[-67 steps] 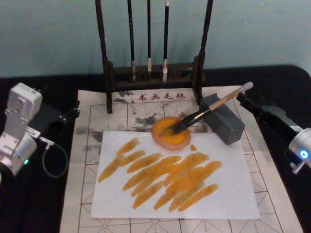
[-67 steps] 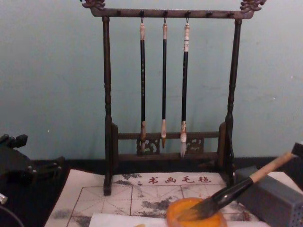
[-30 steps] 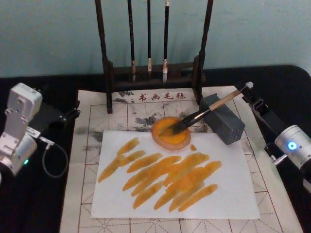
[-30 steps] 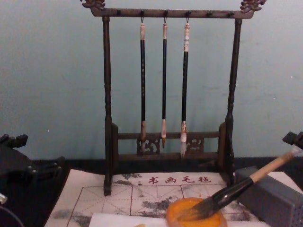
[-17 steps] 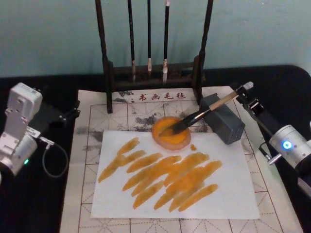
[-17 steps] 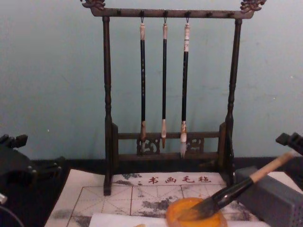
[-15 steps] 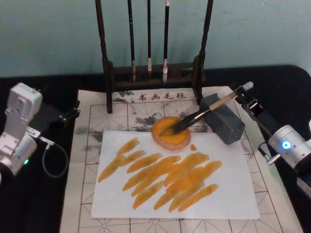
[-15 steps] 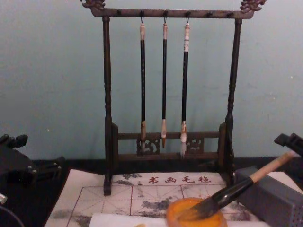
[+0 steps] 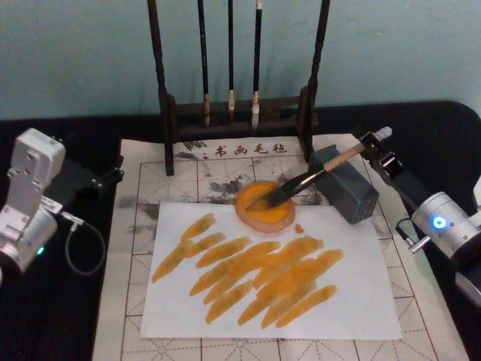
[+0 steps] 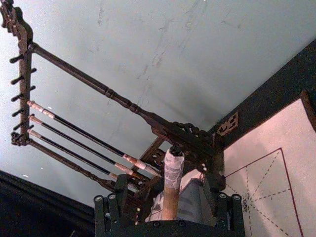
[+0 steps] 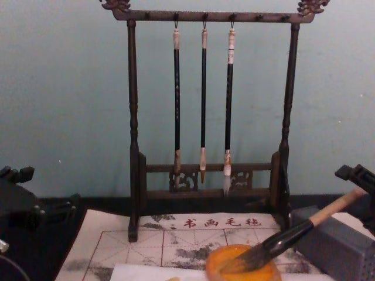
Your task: Pick up the brush from the inkstone, write on the paper, then place the brush back to its original position.
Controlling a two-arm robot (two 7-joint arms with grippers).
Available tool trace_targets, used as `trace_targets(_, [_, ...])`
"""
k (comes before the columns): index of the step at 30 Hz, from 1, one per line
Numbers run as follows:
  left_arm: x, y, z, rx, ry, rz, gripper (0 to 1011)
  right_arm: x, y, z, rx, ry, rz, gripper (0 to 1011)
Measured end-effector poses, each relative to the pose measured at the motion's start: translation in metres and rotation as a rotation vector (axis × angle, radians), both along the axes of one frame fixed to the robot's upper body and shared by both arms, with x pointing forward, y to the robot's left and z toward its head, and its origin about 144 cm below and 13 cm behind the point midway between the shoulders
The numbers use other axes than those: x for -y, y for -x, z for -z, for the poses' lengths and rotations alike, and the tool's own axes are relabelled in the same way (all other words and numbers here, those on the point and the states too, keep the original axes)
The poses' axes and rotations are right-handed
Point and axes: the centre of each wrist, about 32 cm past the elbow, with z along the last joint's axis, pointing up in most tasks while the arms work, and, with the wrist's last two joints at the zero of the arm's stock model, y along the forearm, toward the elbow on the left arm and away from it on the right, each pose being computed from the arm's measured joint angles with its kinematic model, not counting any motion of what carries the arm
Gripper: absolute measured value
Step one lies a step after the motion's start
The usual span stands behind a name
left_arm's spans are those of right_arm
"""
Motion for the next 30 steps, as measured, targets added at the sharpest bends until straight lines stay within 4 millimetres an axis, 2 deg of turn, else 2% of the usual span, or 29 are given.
trace_targets(30, [0.0, 0.0, 0.0, 0.0, 0.0, 0.0, 1001, 0.0006, 0.001, -0.0004, 0.0, 0.003, 0.005, 979])
